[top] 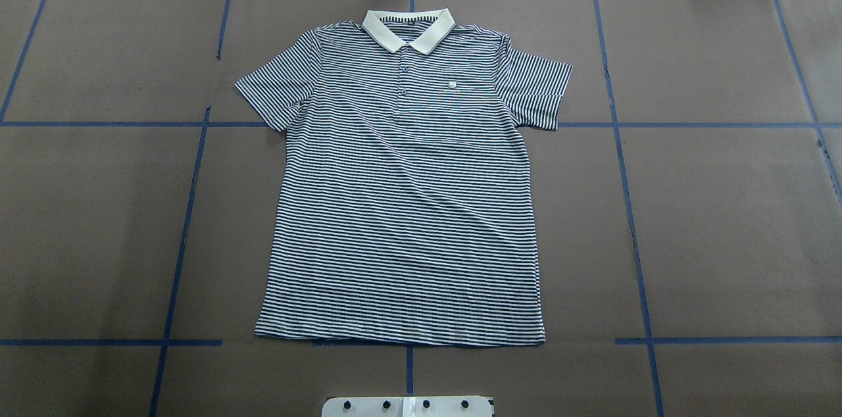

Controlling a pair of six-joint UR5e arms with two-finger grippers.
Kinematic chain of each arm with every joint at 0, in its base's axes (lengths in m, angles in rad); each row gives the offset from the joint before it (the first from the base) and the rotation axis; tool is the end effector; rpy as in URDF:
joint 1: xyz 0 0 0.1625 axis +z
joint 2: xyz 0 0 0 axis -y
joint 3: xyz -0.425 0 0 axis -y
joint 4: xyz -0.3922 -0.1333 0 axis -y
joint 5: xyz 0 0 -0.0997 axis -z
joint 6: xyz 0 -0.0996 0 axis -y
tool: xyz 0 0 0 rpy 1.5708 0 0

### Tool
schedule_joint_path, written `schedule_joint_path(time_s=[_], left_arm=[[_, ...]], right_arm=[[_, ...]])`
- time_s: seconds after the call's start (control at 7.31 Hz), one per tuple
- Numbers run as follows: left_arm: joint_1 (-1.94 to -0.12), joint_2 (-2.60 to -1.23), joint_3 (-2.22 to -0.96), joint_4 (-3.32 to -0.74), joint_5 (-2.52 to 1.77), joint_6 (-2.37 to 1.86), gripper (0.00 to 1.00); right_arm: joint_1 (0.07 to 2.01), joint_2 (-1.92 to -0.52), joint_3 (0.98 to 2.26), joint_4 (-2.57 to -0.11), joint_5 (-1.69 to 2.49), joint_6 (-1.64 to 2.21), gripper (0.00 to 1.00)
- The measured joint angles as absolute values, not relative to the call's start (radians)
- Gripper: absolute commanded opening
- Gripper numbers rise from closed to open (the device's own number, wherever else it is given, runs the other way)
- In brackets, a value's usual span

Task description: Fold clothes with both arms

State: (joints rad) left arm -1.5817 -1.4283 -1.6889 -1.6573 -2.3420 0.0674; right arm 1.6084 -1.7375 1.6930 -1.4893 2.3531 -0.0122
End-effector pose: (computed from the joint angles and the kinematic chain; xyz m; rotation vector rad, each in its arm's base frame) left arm -0.0686 -0.4349 0.6579 0.0892 0.7682 0.0776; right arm 0.0790 -0.4209 0.6660 0.0546 -0.7811 0.0096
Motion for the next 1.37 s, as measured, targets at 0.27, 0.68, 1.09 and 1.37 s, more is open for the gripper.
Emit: schedule_joint_path(time_s=[0.27, 0.68, 1.09, 1.37], left_arm=[[-1.581, -1.431, -1.688, -1.691, -2.325, 0.066, 1.0], [-1.579, -1.46, -1.67, -1.91, -2.198, 0.059, 1.0], [-1.564, -1.576, -1.653, -2.172, -2.183, 0.058, 1.0], [-1.502, -1.659, -1.601, -2.291, -2.226, -0.002, 1.0]], right_arm=[[1.569, -1.718, 1.739, -1.487, 2.354, -0.006, 1.0], [1.543, -1.639, 1.798, -1.393, 2.346, 0.082, 1.0], [1.531, -1.618, 1.77, -1.2, 2.35, 0.28, 1.0], [1.485, -1.588, 1.719, -1.066, 2.348, 0.318, 1.0]])
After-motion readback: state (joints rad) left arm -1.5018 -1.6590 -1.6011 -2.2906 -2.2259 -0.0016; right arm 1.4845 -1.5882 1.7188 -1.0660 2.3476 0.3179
